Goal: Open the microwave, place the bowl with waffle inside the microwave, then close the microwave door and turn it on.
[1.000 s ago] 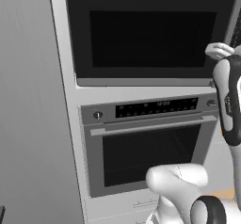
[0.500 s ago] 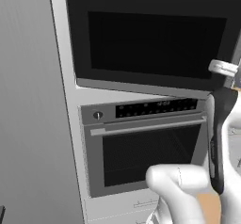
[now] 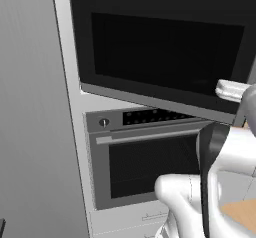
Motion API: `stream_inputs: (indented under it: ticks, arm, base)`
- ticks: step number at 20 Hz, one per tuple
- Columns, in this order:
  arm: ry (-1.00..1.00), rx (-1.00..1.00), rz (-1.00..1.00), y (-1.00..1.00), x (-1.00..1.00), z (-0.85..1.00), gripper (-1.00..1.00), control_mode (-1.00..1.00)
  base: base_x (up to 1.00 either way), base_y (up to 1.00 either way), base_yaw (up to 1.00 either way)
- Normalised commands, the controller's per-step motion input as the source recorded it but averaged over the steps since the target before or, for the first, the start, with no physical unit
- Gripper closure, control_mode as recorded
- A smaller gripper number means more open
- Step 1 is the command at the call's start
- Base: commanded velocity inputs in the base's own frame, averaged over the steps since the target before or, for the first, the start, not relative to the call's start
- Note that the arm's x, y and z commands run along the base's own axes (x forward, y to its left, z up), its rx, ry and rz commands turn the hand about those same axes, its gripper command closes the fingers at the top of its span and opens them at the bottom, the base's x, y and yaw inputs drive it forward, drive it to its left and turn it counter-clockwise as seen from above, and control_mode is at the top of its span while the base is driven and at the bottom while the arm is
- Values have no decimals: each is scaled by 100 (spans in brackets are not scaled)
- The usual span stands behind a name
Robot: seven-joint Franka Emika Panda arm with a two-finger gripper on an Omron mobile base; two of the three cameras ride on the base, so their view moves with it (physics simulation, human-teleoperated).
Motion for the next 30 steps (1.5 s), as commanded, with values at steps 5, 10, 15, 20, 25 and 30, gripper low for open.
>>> stream_inputs:
  ticks: [5,10,15,20,25,30]
  arm:
    - [-4,-23,-15,52,-96,-2,100,-100]
    - [-12,-15,-5,75,-70,-23,100,-100]
    - [-6,-4,1,63,-9,-26,-100,-100]
    - [-15,2,3,20,0,-3,-100,-100]
    - [-8,0,0,24,0,0,-100,-100]
    - [-2,-1,0,2,-41,17,-100,-100]
  base:
    - [0,0,0]
    - [0,0,0]
    - [0,0,0]
    - [0,0,0]
    - [0,0,0]
    - [0,0,0]
